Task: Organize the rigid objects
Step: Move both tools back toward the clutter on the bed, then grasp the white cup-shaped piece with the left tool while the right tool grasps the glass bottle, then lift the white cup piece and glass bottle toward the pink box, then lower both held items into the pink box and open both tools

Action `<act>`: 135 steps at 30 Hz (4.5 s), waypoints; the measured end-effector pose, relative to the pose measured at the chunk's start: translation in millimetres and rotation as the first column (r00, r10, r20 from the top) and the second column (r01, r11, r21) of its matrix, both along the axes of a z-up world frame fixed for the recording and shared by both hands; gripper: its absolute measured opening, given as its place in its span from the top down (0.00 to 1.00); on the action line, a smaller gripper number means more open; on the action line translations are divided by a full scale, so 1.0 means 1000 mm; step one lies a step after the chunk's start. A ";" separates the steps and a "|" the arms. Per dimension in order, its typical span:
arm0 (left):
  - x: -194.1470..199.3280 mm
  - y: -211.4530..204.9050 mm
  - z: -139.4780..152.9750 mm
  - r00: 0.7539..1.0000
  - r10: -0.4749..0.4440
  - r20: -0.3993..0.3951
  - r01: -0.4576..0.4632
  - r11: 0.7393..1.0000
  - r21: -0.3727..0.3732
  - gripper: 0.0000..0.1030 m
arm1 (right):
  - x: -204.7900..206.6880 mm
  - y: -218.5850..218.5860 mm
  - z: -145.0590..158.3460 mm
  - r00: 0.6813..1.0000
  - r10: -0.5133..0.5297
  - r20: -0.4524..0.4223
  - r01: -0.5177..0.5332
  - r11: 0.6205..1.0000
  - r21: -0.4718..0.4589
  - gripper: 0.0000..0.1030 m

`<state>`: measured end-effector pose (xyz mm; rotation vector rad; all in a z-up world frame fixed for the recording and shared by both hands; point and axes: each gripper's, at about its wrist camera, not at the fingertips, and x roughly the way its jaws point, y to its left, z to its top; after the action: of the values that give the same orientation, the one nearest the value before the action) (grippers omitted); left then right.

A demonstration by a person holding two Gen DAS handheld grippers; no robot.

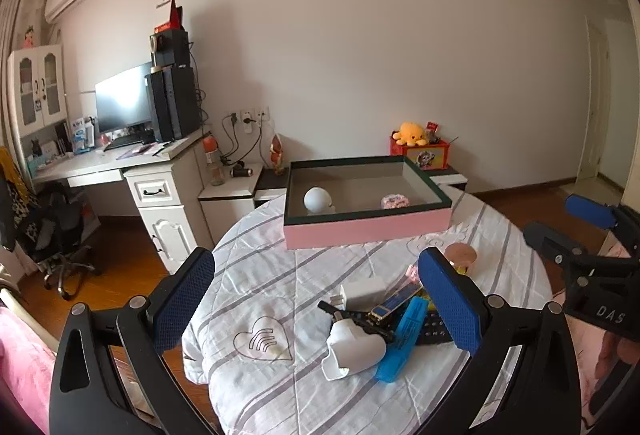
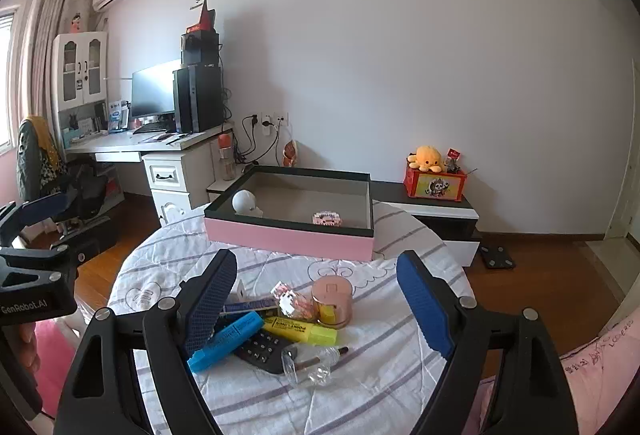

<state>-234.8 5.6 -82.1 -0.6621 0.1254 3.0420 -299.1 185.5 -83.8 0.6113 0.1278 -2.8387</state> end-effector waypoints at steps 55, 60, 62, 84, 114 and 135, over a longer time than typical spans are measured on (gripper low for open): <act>-0.042 -0.007 -0.114 0.936 -0.121 0.331 0.106 0.992 0.061 0.41 | -0.049 0.019 -0.125 0.929 0.090 0.359 -0.056 0.993 -0.104 0.41; -0.040 -0.006 -0.106 0.941 -0.126 0.313 0.114 0.992 0.058 0.41 | -0.044 0.018 -0.120 0.935 0.078 0.345 -0.049 0.995 -0.092 0.41; -0.039 -0.006 -0.103 0.944 -0.127 0.305 0.115 0.992 0.057 0.43 | -0.042 0.019 -0.114 0.941 0.072 0.330 -0.047 0.995 -0.084 0.41; -0.053 -0.016 -0.129 0.925 -0.127 0.359 0.082 0.987 0.139 0.28 | -0.044 0.024 -0.118 0.934 0.076 0.349 -0.049 0.995 -0.083 0.43; -0.063 -0.008 -0.058 0.977 -0.103 0.189 0.093 0.994 0.060 0.39 | -0.057 0.011 -0.057 0.974 0.091 0.209 -0.083 0.996 -0.043 0.43; -0.199 0.018 0.003 0.986 -0.117 0.123 0.120 0.993 -0.021 0.39 | -0.172 -0.017 0.008 0.987 0.129 0.095 -0.135 0.989 0.055 0.43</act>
<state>-434.0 23.3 -79.5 -0.8084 0.1982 2.8834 -471.1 168.2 -76.3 0.7165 0.2316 -2.6828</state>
